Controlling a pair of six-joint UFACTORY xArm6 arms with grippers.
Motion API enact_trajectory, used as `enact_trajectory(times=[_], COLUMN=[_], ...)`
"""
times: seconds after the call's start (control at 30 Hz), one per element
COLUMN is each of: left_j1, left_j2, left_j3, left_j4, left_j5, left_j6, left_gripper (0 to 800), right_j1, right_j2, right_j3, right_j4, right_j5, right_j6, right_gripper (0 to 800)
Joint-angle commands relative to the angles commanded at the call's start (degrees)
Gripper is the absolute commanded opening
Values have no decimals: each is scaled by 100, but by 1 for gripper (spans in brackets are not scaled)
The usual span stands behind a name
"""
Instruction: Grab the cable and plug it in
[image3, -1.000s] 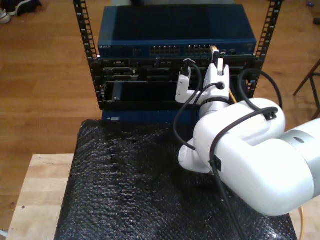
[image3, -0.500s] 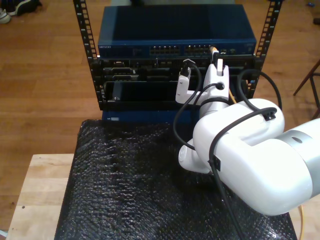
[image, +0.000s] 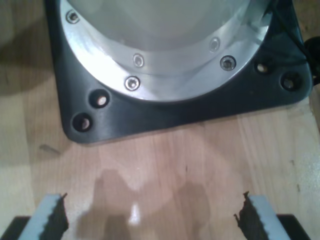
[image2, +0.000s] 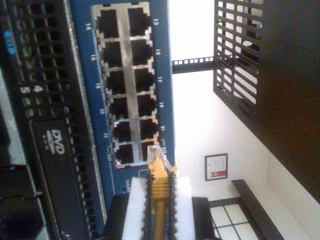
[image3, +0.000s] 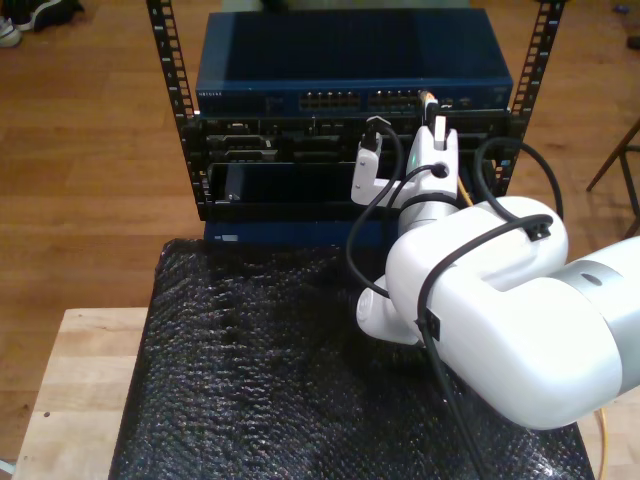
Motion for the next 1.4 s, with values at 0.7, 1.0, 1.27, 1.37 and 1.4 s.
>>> enact_trajectory(times=[0.7,1.0,1.27,1.37,1.4], left_j1=[0,0,0,0,0], left_j2=[0,0,0,0,0], left_j3=[0,0,0,0,0], left_j4=[9,9,9,9,9], left_j5=[0,0,0,0,0], left_j6=[-9,0,-9,-9,-9], left_gripper=[800,800,800,800,800], right_j1=[-9,0,0,0,0], right_j2=[70,70,70,70,70], right_j3=[-105,-88,-70,-70,-70], right_j4=[0,0,0,0,0], right_j5=[35,35,9,9,9], right_j6=[0,0,0,0,0], right_gripper=[0,0,0,0,0])
